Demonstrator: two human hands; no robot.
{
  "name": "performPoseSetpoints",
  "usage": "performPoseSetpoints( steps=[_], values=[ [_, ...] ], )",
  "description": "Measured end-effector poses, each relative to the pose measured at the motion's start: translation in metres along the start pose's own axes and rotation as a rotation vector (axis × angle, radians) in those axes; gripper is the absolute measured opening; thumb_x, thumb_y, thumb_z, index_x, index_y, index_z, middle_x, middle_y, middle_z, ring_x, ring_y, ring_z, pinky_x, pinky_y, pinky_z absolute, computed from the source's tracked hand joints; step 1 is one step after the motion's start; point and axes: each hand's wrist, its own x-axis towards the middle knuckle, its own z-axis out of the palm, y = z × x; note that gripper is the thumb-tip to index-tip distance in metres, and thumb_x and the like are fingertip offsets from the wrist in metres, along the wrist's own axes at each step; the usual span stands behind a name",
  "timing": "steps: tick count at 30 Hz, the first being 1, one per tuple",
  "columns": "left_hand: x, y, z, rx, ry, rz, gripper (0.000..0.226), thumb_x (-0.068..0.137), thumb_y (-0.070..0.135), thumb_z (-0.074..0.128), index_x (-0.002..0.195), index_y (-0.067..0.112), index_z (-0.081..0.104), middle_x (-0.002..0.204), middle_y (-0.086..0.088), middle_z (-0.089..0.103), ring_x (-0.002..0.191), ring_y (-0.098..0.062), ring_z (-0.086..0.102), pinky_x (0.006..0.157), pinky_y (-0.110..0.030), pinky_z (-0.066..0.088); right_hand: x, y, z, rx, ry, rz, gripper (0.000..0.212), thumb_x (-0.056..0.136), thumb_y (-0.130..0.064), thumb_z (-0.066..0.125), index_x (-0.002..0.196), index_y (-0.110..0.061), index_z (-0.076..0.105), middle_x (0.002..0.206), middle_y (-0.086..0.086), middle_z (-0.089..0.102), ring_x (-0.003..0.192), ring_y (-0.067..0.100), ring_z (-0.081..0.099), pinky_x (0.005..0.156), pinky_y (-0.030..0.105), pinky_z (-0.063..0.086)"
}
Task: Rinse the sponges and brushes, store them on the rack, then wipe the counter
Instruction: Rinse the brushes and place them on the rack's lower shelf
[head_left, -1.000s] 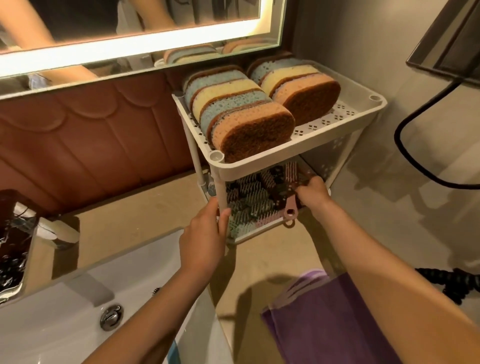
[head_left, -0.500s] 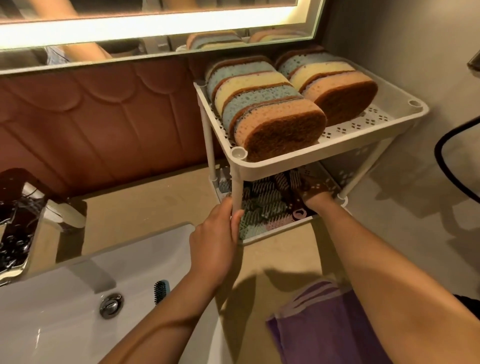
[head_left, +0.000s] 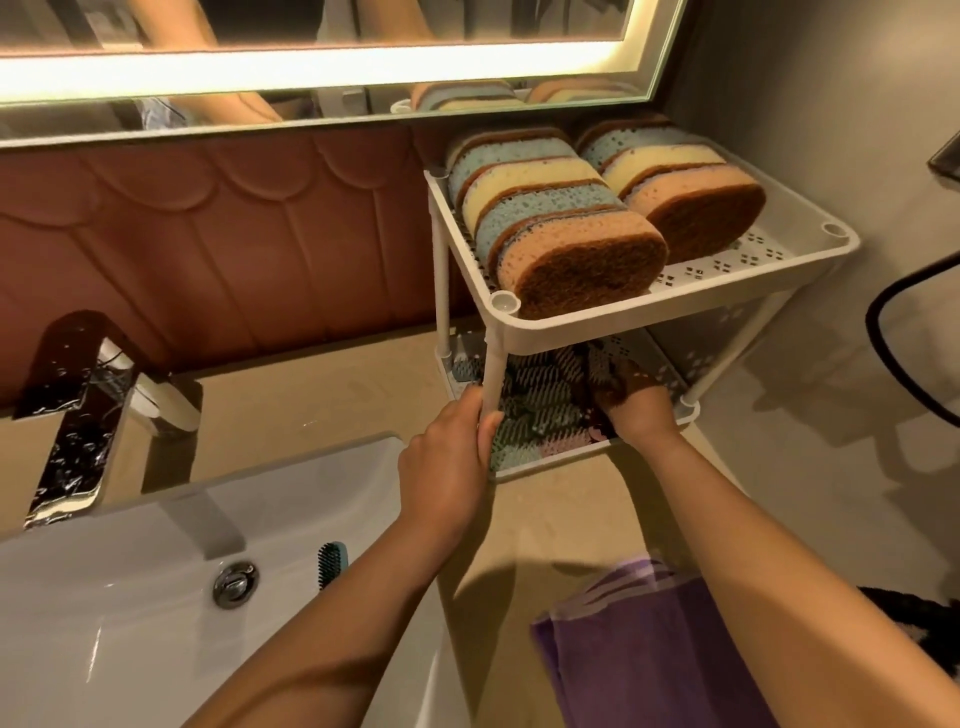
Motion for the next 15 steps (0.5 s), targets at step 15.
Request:
performPoseSetpoints(
  steps=[15],
  values=[
    [-0.089, -0.085, -0.048, -0.446, -0.787, -0.314, 0.009, 0.093, 0.027, 0.053, 0.092, 0.019, 0.058, 0.084, 0.003, 0.058, 0.084, -0.016, 0.058, 0.089, -0.037, 0.047, -0.184, -0.060, 0.020, 0.160, -0.371, -0.231, 0.019, 0.088, -0.021, 0.060, 0.105, -0.018, 0.067, 0.092, 0.001, 0.069, 0.088, 0.016, 0.062, 0.083, 0.033, 0.050]
  ],
)
